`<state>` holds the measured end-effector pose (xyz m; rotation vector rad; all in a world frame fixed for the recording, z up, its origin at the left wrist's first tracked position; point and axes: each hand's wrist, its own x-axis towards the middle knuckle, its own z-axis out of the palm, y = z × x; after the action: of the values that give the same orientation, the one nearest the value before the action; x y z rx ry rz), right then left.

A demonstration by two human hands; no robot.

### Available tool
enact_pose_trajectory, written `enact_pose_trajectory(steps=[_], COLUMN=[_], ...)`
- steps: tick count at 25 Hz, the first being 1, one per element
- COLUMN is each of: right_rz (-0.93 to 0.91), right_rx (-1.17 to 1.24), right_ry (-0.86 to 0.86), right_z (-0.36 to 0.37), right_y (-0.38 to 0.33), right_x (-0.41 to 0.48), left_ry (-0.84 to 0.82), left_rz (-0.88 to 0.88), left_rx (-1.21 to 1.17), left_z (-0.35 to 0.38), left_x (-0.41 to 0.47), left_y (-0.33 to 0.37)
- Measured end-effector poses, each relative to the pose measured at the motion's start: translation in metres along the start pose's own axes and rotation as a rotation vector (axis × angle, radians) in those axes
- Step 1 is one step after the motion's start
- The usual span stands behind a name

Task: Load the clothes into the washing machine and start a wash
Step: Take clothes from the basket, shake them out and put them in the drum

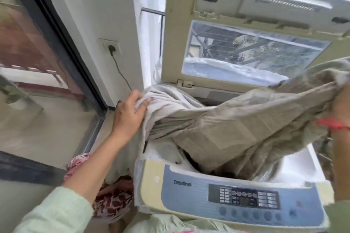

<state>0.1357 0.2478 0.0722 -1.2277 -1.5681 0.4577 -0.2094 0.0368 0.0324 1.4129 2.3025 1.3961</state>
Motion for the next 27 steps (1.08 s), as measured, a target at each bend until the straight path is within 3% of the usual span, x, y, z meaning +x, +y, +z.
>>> enact_pose_trajectory(steps=[3, 4, 5, 6, 7, 8, 9, 10, 13, 14, 15, 17, 19, 20, 22, 24, 27], right_rz=[-0.340, -0.521, -0.660, -0.621, -0.468, -0.288, -0.199, -0.074, -0.023, 0.002, -0.012, -0.112, -0.235, -0.297, -0.296, -0.193, -0.089], right_rx=[-0.360, -0.589, -0.881, -1.169, -1.374, -1.459, -1.425, -1.275, -0.281, 0.029, 0.191, 0.005, -0.325, -0.389, -0.228, -0.009, 0.175], right_ry=[-0.176, -0.253, -0.460, -0.849, -1.278, -1.582, -1.684, -1.608, -0.839, -0.791, -0.881, -1.284, -1.447, -1.404, -1.212, -1.066, -0.957], right_z=[0.010, 0.016, 0.026, 0.037, 0.049, 0.061, 0.073, 0.082, 0.105, 0.108, 0.112, 0.133, 0.157, 0.165, 0.166, 0.147, 0.102], right_y=[0.026, 0.028, 0.036, 0.040, 0.050, 0.053, 0.050, 0.039, -0.013, -0.040, -0.062, -0.075, -0.062, -0.052, -0.043, -0.046, -0.075], right_x=[-0.004, -0.010, -0.022, -0.039, -0.056, -0.070, -0.077, -0.077, -0.076, -0.074, -0.073, -0.080, -0.100, -0.116, -0.142, -0.145, -0.107], left_ry=[0.094, 0.080, 0.056, 0.033, 0.022, 0.018, 0.025, 0.032, 0.011, -0.040, -0.150, -0.553, -0.864, -0.922, -0.968, -1.012, -0.925], left_rz=[0.033, 0.041, 0.046, 0.042, 0.040, 0.034, 0.025, 0.015, 0.022, 0.052, 0.060, -0.038, -0.191, -0.263, -0.350, -0.386, -0.435], left_rx=[-0.022, -0.009, 0.013, 0.034, 0.050, 0.064, 0.077, 0.091, 0.125, 0.104, 0.045, -0.048, 0.170, 0.337, 0.464, 0.271, -0.262], left_z=[-0.007, -0.005, 0.000, 0.003, 0.004, 0.002, 0.000, -0.001, 0.001, 0.001, -0.002, -0.022, -0.045, -0.052, -0.049, -0.032, -0.008], left_x=[0.008, 0.006, 0.004, 0.001, 0.001, 0.004, 0.008, 0.012, 0.007, 0.004, 0.003, 0.007, 0.011, 0.009, -0.003, -0.014, -0.020], left_y=[0.034, 0.043, 0.050, 0.052, 0.052, 0.050, 0.048, 0.045, 0.040, 0.036, 0.030, 0.006, -0.028, -0.045, -0.069, -0.077, -0.067])
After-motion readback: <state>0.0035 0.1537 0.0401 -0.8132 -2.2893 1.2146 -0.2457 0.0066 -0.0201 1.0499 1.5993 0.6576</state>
